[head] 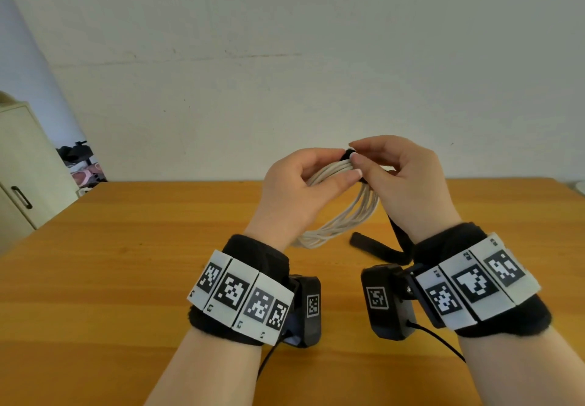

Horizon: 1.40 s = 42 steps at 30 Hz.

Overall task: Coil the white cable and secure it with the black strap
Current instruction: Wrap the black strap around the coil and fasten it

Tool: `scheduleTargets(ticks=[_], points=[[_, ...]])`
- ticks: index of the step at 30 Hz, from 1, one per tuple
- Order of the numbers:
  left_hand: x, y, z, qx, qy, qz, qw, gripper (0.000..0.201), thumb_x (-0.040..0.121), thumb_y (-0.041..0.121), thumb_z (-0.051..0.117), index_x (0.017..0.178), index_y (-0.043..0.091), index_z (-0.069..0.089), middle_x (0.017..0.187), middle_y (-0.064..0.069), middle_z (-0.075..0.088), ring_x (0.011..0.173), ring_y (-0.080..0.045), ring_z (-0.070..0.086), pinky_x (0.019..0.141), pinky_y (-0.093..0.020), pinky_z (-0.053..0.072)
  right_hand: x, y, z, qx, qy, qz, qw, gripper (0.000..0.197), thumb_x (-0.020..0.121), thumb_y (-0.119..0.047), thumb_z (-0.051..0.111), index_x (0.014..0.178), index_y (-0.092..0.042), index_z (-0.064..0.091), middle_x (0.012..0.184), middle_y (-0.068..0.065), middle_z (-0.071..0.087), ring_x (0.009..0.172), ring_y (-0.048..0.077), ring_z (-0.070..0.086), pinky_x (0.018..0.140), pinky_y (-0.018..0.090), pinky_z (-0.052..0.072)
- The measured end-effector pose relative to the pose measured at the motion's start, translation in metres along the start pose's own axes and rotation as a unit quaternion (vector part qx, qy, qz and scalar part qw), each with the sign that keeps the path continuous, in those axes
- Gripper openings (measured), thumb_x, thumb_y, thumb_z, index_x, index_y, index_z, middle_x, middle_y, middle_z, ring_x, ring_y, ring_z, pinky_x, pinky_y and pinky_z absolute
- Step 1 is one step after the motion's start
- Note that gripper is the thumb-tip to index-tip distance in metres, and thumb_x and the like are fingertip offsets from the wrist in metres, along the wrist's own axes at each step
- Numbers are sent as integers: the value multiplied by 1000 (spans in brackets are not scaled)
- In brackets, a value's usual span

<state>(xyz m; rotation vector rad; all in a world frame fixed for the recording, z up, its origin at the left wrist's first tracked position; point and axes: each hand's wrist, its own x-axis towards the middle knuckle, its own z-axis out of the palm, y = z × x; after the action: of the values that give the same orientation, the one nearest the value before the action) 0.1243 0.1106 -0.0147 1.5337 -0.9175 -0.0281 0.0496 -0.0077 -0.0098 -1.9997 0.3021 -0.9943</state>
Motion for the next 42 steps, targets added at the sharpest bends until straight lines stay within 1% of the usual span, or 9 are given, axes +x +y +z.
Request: scheduleTargets(ticks=[11,17,21,26,29,33,36,39,42], points=[[-1,-1,6,120,-18,62,991,28,84,18,66,112,22,69,88,29,60,85,15,59,79,-2,44,3,0,-9,-35,22,49,998,18,85,-29,63,77,-13,68,69,-4,64,66,8,58,62,20,45],[-2,1,6,134,-33,70,988,29,88,19,62,116,22,67,93,19,66,87,10,59,81,-3,43,4,-6,-3,50,-13,120,991,37,96,-25,45,91,8,61,72,8,52,65,12,49,61,26,39],[1,-2,2,134,5,61,989,26,91,19,57,116,20,67,98,18,63,88,15,55,80,3,38,2,-9,-1,72,-44,123,989,36,94,-23,46,90,10,60,74,11,56,61,8,53,59,21,43],[2,-3,-2,112,14,26,993,22,93,17,54,112,18,65,101,8,69,90,8,61,77,0,43,-1,-11,1,10,-55,83,995,24,91,-26,53,89,-6,67,76,-2,64,69,10,58,63,20,43],[2,1,-3,59,4,-1,998,24,95,14,51,115,14,63,89,6,67,61,14,58,59,0,41,-3,-11,0,14,-30,59,998,17,86,-27,61,80,-13,68,86,3,72,81,16,66,68,22,51],[1,6,-3,-39,2,-71,997,24,95,23,51,113,17,66,68,10,66,42,0,42,46,-11,34,-3,-11,-2,14,-7,42,999,12,82,-27,67,76,-17,70,80,-2,72,77,12,67,72,24,55],[1,6,-3,-20,21,-67,997,23,90,25,58,109,18,68,75,10,66,46,0,50,53,-8,37,-3,-12,-4,24,-15,40,999,9,81,-25,68,74,-20,71,80,-8,71,76,7,66,69,16,53],[3,3,-5,2,52,-56,997,23,89,23,60,109,18,69,85,4,68,64,-14,53,59,-9,39,-3,-10,-2,-9,-11,25,1000,7,80,-29,68,74,-26,70,92,-8,67,86,7,62,74,16,49],[4,2,-9,11,89,-53,995,18,90,23,59,105,23,68,96,2,72,51,0,52,59,-11,40,-4,-9,-2,-88,36,3,995,14,77,-37,70,70,-25,66,85,-5,59,72,0,49,62,12,34]])
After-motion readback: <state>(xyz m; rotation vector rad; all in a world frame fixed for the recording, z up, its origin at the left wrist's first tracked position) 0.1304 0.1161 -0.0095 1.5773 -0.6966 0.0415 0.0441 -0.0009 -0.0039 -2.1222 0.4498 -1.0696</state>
